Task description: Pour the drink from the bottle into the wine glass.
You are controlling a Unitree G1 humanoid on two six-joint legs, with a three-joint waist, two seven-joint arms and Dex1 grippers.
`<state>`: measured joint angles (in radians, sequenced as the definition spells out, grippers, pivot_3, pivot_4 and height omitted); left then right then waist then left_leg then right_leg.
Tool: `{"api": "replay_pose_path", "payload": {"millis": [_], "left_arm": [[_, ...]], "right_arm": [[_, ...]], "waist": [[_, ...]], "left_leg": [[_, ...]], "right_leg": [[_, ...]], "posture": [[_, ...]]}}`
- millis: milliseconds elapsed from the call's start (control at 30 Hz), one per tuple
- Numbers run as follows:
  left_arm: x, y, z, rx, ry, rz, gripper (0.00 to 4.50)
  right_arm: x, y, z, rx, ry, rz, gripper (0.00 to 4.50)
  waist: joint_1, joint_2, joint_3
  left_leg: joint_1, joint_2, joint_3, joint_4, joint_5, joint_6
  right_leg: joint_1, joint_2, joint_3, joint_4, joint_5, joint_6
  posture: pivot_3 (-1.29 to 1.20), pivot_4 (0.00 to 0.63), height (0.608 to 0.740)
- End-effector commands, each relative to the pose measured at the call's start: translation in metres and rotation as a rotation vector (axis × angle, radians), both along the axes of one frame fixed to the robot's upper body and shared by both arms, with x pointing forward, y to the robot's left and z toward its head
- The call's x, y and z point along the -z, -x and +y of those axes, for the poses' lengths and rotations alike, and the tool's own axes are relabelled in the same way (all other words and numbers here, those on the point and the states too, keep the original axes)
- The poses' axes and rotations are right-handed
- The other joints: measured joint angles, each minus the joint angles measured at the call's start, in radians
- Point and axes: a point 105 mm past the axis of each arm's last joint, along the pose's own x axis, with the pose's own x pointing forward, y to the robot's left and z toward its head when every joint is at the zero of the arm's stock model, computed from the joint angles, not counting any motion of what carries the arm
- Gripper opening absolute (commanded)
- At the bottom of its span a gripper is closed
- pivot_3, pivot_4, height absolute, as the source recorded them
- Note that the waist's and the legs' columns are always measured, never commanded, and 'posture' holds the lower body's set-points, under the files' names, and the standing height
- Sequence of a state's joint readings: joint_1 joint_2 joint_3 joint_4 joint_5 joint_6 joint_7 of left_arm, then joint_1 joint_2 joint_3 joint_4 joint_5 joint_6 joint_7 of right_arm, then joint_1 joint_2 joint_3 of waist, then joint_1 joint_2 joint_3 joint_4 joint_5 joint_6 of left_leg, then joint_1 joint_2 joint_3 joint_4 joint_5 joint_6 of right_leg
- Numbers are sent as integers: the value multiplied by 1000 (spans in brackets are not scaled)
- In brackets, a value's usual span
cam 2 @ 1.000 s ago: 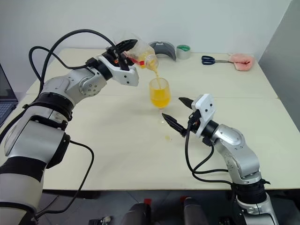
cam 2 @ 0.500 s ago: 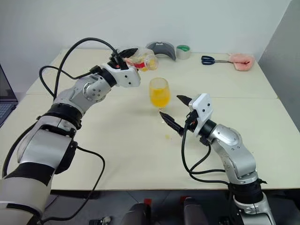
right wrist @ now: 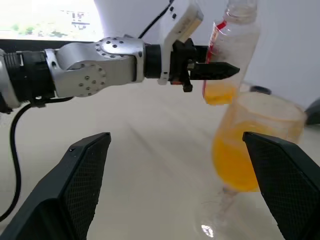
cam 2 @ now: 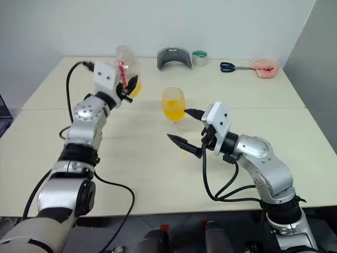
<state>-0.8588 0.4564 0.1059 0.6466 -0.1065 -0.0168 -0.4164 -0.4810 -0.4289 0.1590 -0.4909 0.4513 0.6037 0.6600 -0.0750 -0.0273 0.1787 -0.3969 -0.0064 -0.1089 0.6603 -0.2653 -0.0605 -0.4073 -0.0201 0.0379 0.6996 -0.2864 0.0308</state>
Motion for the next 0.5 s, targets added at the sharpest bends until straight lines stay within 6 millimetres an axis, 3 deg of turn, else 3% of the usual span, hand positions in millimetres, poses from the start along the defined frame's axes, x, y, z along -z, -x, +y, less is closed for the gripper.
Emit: {"api": "replay_pose_path", "payload": {"millis": [33, 200, 500], "left_arm": [[-13, 17, 19, 5, 87, -28, 1690], [8, 30, 49, -56, 196, 39, 1690], [39, 34, 64, -93, 239, 107, 1690]], "right_arm": [[-7, 4, 11, -19, 46, -36, 4500], [-3, -2, 24, -13, 85, -29, 4500], [3, -8, 34, -7, 120, -16, 4500]], "waist": [[-1, 0, 0], [1, -1, 0], [19, -1, -1]], "left_leg": [[0, 0, 0, 0, 0, 0], [0, 0, -1, 0, 0, 0], [0, -1, 0, 1, 0, 0]], "right_leg": [[0, 0, 0, 0, 0, 0], [0, 0, -1, 0, 0, 0], [0, -1, -1, -1, 0, 0]], "posture": [[0, 150, 740], [0, 150, 740], [0, 150, 740]]}}
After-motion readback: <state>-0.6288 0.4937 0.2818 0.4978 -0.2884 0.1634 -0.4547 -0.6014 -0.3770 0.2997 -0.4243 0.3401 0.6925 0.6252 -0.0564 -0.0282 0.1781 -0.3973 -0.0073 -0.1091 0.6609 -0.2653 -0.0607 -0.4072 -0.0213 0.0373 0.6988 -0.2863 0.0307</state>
